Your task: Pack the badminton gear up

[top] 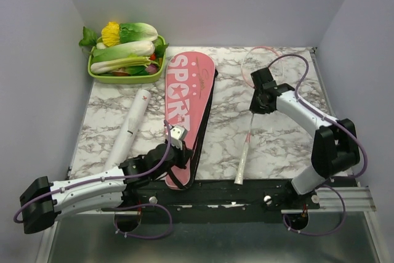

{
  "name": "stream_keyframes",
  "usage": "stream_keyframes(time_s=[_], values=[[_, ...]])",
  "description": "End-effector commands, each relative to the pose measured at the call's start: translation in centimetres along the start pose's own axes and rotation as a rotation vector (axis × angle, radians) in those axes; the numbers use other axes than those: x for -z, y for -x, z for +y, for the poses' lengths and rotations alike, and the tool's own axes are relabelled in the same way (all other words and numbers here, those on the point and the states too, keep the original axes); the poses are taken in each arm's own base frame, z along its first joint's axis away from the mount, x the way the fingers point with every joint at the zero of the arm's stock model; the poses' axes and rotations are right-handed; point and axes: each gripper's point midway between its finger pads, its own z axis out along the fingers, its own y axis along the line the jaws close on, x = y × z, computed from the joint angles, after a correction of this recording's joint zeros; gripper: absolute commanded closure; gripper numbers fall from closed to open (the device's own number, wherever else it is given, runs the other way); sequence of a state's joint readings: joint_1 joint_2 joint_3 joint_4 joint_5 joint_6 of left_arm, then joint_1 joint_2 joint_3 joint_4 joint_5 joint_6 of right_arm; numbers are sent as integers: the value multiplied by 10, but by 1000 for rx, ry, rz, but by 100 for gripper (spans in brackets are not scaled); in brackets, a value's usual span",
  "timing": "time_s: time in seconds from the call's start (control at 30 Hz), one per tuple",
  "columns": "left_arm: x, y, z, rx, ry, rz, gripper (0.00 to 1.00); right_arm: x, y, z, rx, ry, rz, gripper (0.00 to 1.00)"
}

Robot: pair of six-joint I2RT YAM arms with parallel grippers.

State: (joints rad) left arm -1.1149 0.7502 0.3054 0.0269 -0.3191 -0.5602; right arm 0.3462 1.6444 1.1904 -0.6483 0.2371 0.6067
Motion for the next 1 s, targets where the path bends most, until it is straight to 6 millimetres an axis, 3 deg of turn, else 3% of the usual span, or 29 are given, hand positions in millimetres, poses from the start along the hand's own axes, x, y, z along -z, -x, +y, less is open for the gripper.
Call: stream_keyframes(time_s=[0.0,0.27,0.4,0.67,0.97], values=[[-2,41,-17,29,-29,-121,100,30,-41,9,163,97,40,99],[-4,63,-21,91,-1,-172,100,69,-97,9,293,134,60,99],[-2,76,-16,74,47,-199,100,85,-103,-1,300,129,26,100],[3,106,-16,66,94,-257,100,86,-129,-12,366,105,72,99],[-1,110,-18,62,107,-254,100,86,-154,23,435,213,128,99]])
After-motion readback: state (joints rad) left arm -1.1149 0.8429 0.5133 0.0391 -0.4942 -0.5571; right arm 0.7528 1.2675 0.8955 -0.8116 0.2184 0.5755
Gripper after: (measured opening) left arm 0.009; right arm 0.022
